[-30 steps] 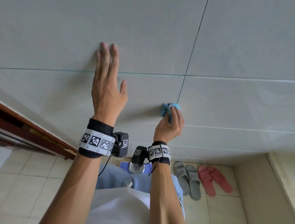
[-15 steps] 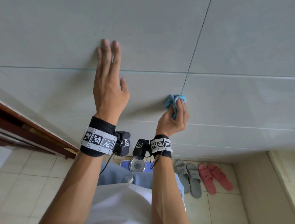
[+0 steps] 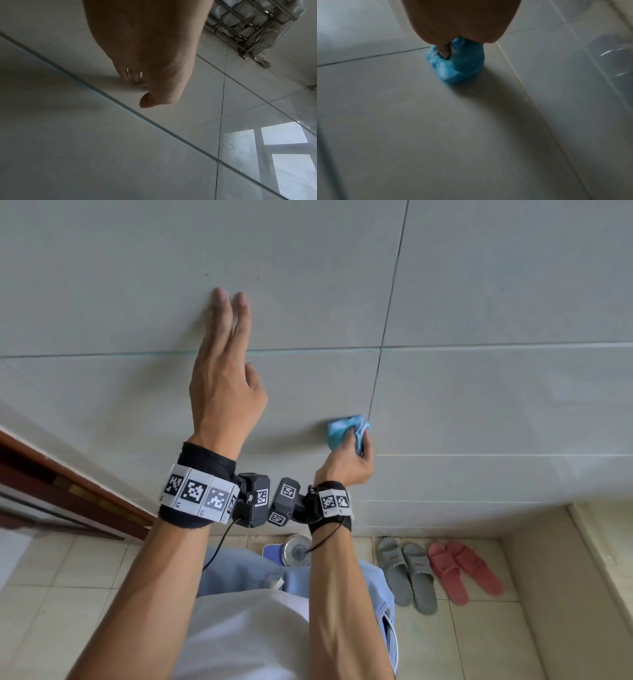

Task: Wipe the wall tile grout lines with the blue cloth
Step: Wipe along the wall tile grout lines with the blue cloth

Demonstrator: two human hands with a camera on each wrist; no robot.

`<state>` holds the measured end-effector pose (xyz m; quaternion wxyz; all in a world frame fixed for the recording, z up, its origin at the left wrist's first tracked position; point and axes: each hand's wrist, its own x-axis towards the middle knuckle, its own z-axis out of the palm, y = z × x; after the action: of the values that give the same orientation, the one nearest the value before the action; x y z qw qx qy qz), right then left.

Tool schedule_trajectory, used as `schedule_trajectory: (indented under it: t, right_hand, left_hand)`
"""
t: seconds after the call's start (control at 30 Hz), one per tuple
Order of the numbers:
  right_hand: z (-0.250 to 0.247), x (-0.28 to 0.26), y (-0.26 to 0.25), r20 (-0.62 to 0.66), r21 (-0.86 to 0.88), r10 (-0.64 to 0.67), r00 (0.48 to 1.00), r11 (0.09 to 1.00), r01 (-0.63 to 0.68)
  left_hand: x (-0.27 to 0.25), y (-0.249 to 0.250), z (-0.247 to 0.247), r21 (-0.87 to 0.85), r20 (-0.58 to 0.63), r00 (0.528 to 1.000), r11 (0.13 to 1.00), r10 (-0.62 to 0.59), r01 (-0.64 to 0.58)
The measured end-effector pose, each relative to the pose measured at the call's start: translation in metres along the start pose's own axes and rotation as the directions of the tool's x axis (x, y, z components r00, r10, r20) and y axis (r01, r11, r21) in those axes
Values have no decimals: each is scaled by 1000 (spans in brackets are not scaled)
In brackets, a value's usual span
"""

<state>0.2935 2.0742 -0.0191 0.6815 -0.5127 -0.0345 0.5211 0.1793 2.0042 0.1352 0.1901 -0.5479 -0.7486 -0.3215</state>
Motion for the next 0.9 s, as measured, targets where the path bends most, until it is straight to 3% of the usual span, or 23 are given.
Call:
schedule_trajectory:
  t: [0.27,0.4,0.5,0.63,0.67,0.8,0.9]
  right_hand:
    - [41,-20,-54,137,64,-273,952,962,267]
    - [45,-27,-70,183,72,-420,889,907,414]
    - [62,-30,-81,206,52,-588,783,805,591]
    - [62,-31,-76,266,-107,-785,560,553,826]
    - [61,-31,-73,272,-136,-806,526,509,850]
    - [66,-39,-66,255,-215,-823,508,464,859]
    - [73,-67,-48,307,-229,-799,517,465,855]
  left_hand:
    - [27,7,-44,-55,-18,999,998,-30,29]
    - [32,1,-58,19,-26,999,999,-40,40]
    - [36,-9,-64,30,-10,998,998,-59,59]
    - [42,-22,-82,-10,87,995,999,-39,40]
    - [43,-26,-89,-19,110,994,999,-24,26]
    - [48,-47,-112,-50,161,985,997,60,-53]
    - [55,-64,-127,-44,126,987,994,102,-97]
